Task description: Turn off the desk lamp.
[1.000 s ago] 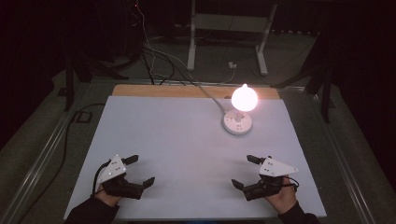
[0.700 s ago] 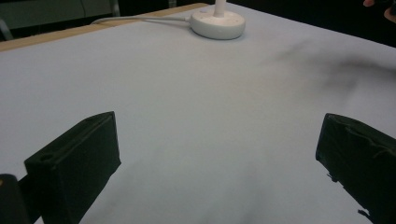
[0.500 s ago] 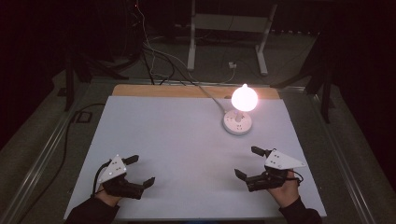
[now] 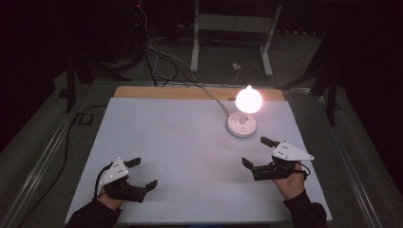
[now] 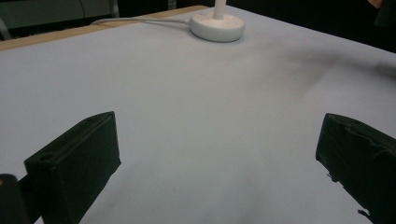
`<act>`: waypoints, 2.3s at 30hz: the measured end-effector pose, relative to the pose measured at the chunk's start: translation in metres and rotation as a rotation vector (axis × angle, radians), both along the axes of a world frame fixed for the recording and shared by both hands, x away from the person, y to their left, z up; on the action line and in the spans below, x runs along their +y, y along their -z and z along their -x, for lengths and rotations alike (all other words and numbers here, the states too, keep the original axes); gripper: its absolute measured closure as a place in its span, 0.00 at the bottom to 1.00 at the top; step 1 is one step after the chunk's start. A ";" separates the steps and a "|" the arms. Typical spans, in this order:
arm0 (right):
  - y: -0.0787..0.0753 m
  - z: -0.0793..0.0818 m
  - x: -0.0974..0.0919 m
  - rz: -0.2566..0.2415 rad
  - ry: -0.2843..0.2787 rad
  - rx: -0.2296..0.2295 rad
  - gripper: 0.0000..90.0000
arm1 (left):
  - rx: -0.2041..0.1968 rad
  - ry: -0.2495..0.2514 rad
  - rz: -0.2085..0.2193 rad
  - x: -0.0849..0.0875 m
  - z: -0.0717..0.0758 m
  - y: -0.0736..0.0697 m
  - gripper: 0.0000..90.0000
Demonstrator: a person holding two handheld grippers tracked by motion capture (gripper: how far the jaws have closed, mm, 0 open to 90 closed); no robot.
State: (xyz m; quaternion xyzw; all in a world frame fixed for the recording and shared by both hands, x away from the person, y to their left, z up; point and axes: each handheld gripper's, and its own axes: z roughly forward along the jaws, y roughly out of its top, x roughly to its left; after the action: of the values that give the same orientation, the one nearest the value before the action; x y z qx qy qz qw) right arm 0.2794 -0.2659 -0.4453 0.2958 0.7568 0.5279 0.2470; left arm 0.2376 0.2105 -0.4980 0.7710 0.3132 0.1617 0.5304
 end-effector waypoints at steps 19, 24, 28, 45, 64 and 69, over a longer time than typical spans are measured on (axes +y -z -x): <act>0.000 -0.035 -0.011 -0.020 0.113 0.037 0.00 | -0.001 0.001 0.010 0.000 0.001 -0.001 0.00; 0.003 -0.044 -0.013 -0.024 0.124 0.063 0.00 | 0.001 0.002 0.006 0.000 0.001 -0.001 0.00; 0.005 -0.051 -0.014 -0.016 0.136 0.061 0.00 | 0.000 0.000 0.006 -0.001 0.001 0.000 0.00; 0.013 -0.085 -0.022 -0.067 0.257 0.098 0.00 | 0.003 -0.001 0.010 0.000 0.001 -0.001 0.00; 0.024 -0.109 -0.028 -0.101 0.406 0.097 0.34 | 0.004 -0.001 0.007 0.000 0.001 -0.001 0.00; 0.028 -0.113 -0.028 -0.081 0.440 0.128 0.53 | 0.003 -0.001 0.010 0.000 0.001 -0.001 0.00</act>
State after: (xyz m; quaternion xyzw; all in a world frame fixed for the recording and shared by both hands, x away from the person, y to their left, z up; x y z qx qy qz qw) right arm 0.3926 -0.2941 -0.4735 0.4962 0.6664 0.4716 0.2955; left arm 0.2366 0.2108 -0.4973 0.7685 0.3153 0.1594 0.5335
